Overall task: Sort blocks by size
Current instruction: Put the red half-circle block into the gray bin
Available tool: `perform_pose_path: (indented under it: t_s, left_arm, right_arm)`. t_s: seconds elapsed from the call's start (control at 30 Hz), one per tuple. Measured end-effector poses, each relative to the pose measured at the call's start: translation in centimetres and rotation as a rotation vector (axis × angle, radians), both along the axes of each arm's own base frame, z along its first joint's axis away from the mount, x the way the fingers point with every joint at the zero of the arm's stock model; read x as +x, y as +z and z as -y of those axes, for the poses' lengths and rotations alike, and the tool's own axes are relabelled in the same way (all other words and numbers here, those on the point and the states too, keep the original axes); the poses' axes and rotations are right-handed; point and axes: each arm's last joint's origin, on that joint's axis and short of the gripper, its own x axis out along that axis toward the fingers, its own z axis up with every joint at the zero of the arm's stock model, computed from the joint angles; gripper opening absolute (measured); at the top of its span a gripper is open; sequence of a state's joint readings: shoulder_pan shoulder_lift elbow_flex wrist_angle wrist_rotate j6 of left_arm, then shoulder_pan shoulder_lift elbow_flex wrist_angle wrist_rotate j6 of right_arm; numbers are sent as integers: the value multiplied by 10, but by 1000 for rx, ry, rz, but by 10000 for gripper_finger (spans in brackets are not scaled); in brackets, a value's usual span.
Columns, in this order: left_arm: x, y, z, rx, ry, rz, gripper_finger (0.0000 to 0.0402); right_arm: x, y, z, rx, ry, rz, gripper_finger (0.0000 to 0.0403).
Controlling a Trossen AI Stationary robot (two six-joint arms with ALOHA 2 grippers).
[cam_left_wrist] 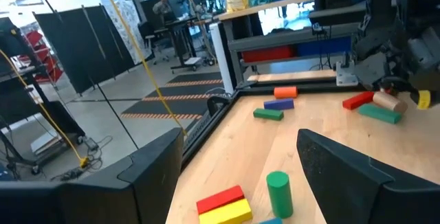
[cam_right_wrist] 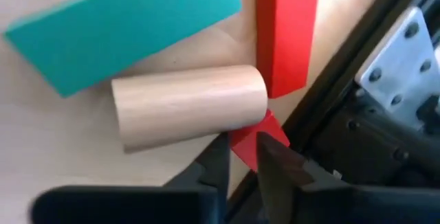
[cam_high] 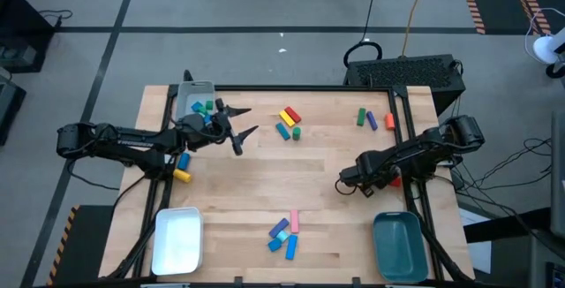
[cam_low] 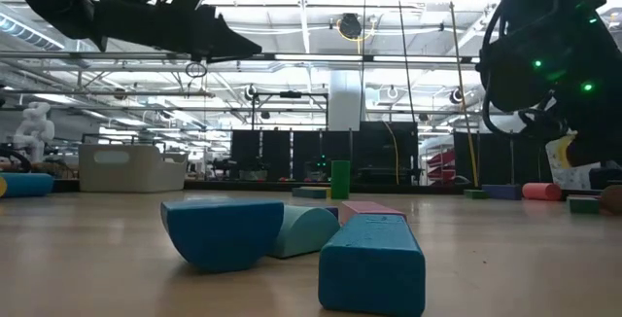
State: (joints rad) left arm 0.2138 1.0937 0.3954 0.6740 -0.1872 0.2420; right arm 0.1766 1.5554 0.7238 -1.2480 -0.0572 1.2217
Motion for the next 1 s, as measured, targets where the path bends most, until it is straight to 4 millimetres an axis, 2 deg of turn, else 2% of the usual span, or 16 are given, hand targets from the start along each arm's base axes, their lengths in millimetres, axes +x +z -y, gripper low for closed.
perform_pose_path:
  t_s: [0.13,0.27,0.4,0.73,0.9,1.0]
  left_arm:
    - [0,-1,0,-2,0,-8,286]
    - [0,-1,0,-2,0,-9,286]
    - [0,-1,0,-2,0,-9,286]
    - [0,0,0,6,6,-1,286]
    - [0,1,0,8,7,6,286]
    - [0,1,0,6,8,6,286]
  right_arm:
    - [0,0,0,-30,-38,0,5]
    - [2,-7,0,-78,-95,-36,6]
    - [3,-14,-1,-94,-79,-61,2]
    - [4,-9,-3,-104,-8,-97,1]
    - [-8,-2,-2,-169,-9,-312,0]
    - [-3,-8,-5,-124,-10,-292,0]
